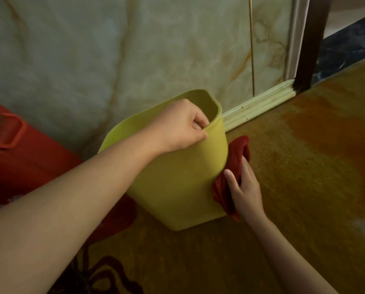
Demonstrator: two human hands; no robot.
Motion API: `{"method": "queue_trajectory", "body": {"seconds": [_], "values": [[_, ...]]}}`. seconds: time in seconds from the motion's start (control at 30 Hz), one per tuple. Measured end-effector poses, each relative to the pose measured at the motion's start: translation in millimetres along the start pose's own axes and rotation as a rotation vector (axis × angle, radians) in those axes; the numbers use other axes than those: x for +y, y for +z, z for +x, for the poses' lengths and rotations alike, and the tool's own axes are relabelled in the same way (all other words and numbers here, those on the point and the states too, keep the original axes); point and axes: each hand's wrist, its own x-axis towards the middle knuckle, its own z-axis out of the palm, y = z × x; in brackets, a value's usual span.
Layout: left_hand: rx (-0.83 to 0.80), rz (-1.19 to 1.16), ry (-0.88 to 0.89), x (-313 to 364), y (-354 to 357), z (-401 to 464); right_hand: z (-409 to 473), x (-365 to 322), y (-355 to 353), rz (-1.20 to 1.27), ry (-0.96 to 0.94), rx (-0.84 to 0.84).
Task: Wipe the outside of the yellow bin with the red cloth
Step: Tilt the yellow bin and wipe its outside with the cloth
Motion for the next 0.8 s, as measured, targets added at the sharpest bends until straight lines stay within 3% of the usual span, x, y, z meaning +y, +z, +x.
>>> {"method": "queue_trajectory", "body": {"seconds": [0.37,0.43,0.53,0.6,0.7,0.8], "values": [[0.061,-0.120,-0.051,-9,12,-32,-46,-6,-4,-0.087,0.009,0.030],[0.069,-0.159,-0.058,-7,17,-37,-60,-4,-5,-0.070,0.080,0.022],[0.073,-0.194,-0.086,-7,17,-54,-83,0,-10,0.120,0.354,-0.056],[0.207,-0.204,-0.017,-10,14,-81,-97,3,-14,0.245,0.505,-0.128],[0.577,-0.204,0.057,-22,25,-145,-116,3,-19,0.283,0.574,-0.222],[0.670,-0.467,-0.212,-40,78,-208,-129,-5,-16,0.382,0.649,-0.289]]}}
